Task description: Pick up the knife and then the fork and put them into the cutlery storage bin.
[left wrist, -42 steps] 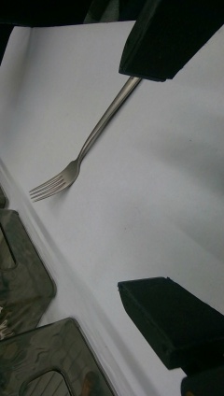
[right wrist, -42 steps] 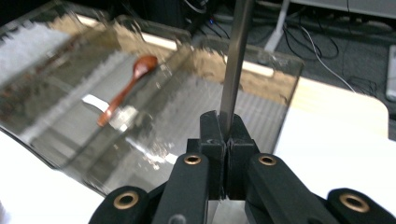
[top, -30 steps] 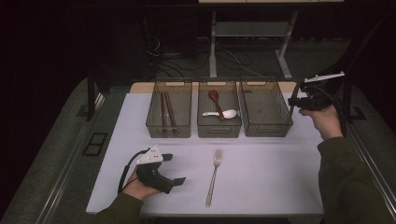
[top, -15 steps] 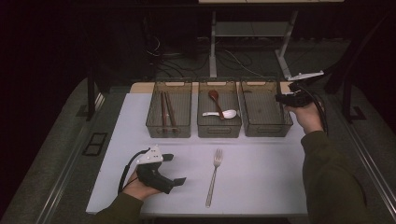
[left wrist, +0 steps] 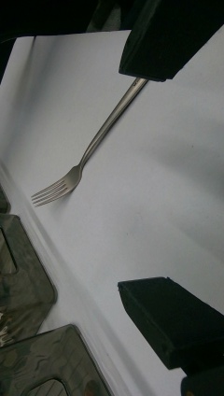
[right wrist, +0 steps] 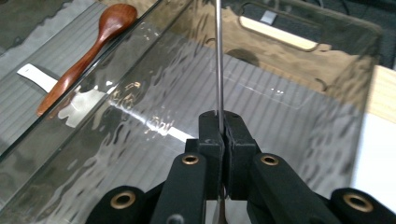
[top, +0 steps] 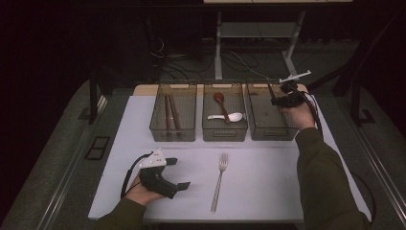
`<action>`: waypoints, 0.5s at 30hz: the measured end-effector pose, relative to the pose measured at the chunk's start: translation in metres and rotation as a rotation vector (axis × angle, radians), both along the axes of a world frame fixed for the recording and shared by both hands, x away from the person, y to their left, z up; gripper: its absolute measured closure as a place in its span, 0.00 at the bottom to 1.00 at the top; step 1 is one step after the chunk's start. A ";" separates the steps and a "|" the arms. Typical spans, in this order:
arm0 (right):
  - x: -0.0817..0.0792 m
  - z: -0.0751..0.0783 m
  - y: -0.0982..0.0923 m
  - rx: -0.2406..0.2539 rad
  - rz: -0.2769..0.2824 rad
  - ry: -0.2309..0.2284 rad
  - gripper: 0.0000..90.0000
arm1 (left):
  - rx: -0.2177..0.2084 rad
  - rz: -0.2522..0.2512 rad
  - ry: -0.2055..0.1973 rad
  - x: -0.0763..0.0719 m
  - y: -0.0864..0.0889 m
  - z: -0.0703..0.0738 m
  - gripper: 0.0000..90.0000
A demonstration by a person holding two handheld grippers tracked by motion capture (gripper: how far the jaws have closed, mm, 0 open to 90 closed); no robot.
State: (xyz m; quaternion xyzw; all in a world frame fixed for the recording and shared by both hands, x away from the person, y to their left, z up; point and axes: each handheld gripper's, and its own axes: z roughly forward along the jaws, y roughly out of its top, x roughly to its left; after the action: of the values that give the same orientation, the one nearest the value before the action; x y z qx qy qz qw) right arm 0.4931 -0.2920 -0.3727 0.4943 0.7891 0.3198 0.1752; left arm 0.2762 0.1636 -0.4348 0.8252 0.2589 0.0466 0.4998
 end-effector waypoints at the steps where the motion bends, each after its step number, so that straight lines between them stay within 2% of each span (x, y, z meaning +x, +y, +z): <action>1: 0.001 -0.002 0.001 -0.001 0.004 0.000 0.96 | -0.003 -0.002 -0.001 0.000 -0.001 0.000 0.00; 7: 0.005 -0.010 0.008 0.005 0.009 0.012 0.95 | 0.006 -0.007 0.002 0.000 -0.002 0.000 0.00; 11: 0.007 -0.018 0.011 -0.008 0.007 0.033 0.93 | 0.000 -0.006 0.001 0.000 -0.002 0.000 0.00; 15: 0.008 -0.023 0.012 -0.038 -0.027 0.049 0.83 | -0.001 -0.007 0.001 0.000 -0.001 0.001 0.00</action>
State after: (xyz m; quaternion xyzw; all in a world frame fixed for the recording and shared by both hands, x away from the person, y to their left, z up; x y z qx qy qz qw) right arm 0.5014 -0.2802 -0.3960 0.5092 0.7924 0.2902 0.1693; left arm 0.2764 0.1624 -0.4342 0.8258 0.2563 0.0446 0.5003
